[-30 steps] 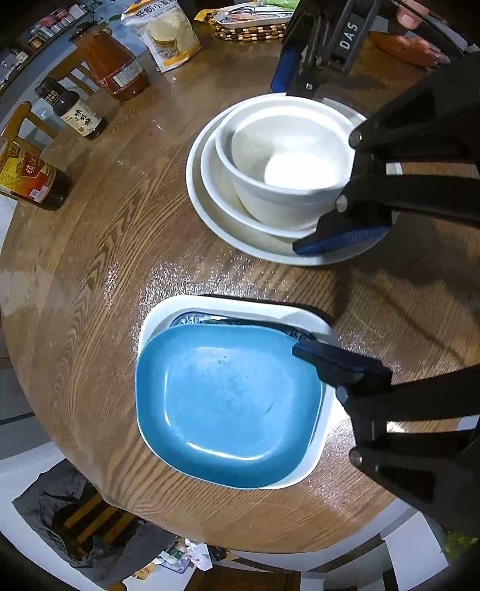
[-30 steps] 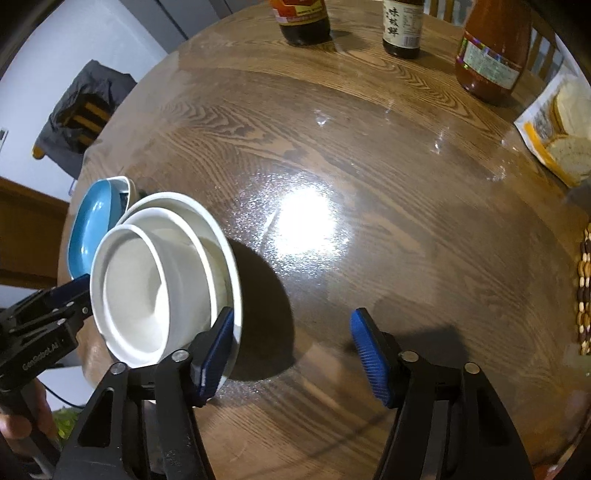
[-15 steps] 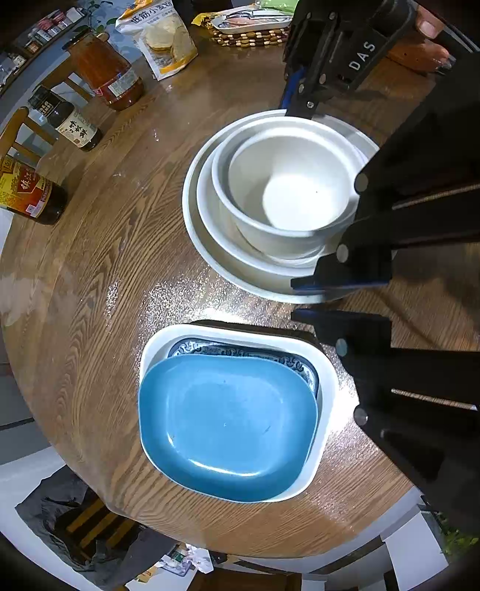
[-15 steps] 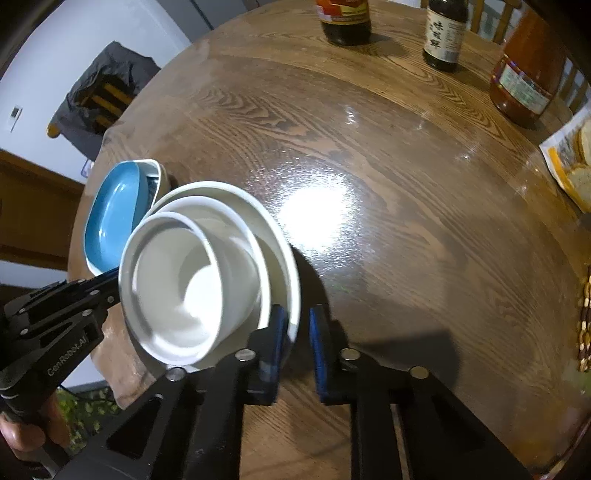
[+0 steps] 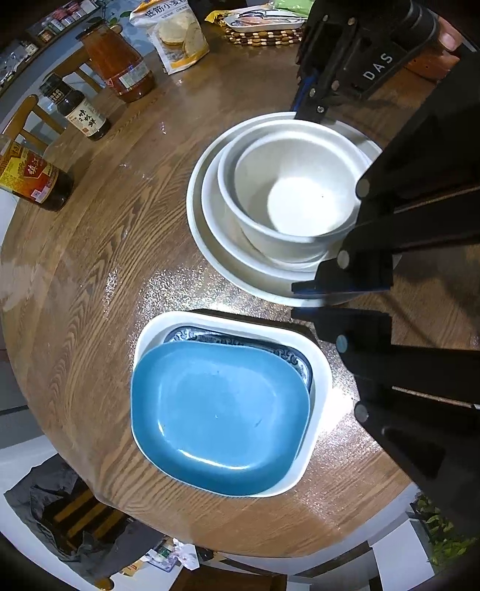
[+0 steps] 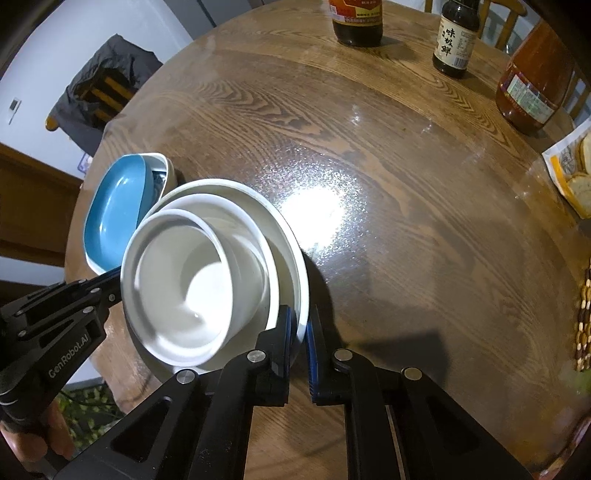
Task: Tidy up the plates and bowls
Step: 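Lift the nested white bowls with both grippers over the blue plate stack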
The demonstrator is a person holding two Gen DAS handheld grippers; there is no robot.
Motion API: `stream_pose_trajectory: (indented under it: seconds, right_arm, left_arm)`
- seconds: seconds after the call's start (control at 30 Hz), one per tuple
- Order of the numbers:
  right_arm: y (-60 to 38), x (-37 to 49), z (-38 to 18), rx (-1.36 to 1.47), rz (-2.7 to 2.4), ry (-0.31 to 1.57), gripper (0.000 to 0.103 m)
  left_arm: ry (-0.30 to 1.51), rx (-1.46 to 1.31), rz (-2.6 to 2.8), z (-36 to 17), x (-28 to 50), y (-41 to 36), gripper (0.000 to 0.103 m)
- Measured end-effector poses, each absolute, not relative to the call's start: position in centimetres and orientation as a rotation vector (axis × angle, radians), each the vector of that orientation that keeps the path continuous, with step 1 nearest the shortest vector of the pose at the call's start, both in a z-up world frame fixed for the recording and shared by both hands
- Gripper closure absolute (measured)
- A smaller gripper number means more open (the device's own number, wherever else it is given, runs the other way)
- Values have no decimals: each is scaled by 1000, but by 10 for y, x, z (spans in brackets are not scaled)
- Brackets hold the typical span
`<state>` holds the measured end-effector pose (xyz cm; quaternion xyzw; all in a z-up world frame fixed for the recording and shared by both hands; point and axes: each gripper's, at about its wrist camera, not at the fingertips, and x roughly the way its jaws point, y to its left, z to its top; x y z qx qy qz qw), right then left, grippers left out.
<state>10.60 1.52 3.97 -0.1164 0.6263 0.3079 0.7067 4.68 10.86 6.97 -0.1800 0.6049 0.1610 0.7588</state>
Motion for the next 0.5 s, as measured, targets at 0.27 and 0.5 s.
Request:
stream_pose_trajectory:
  seconds: [0.27,0.5]
  right_arm:
    - [18,105,51,-266,681,1377,91]
    - [27,106,74,-270,686,1342,91]
  left_arm:
    - [1307,-391,349,78,43,111,101]
    - [1274,-395,347,97,41,119,101]
